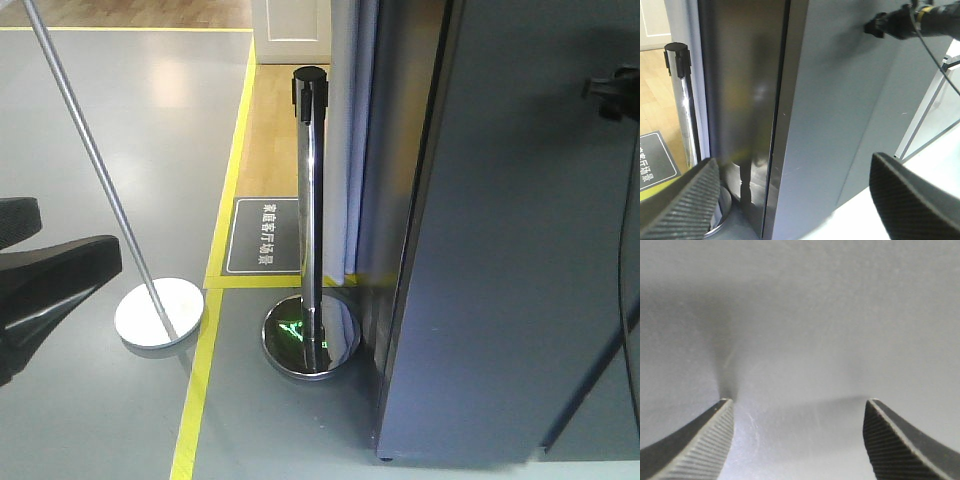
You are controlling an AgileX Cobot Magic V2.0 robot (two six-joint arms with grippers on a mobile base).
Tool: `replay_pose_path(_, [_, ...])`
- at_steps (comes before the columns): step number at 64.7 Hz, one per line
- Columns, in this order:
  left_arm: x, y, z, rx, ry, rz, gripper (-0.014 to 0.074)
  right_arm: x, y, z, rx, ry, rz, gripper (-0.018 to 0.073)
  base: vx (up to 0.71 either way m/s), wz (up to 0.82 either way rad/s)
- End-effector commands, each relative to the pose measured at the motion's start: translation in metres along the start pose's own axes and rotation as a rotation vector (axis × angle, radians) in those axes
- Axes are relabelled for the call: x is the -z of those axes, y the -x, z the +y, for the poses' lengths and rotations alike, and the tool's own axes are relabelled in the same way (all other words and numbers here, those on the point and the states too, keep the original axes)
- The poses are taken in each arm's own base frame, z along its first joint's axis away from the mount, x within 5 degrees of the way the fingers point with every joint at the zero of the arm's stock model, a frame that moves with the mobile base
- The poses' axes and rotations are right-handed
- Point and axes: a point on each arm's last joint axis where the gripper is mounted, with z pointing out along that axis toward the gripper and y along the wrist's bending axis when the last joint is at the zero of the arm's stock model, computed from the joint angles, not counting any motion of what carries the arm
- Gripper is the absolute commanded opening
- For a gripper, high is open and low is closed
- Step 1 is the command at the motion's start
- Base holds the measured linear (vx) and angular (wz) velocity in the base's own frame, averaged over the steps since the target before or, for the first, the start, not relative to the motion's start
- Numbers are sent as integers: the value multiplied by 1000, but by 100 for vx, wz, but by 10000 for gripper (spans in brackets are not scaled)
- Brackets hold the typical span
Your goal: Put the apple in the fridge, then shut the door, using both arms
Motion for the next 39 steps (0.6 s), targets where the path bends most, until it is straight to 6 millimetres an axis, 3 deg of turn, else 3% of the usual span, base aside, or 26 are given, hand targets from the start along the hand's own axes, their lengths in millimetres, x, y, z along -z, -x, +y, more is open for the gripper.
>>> replay_pose_path(1, [4,13,-3,22,-17,-91,580,-15,33,16,-58,158,-192,528,-1,-1])
replay_pose_path(21, [4,12,-3,22,-17,-85,580,-55,30,22,-132,178,-196,528,-1,-3])
replay_pose_path(30, [4,12,-3,22,-17,-84,580,-55,29,21,-129,166,-185,528,-2,-5])
replay_pose_path(39, [4,12,-3,22,-17,-83,580,-41,36,16,-135,97,-148,528,0,-2])
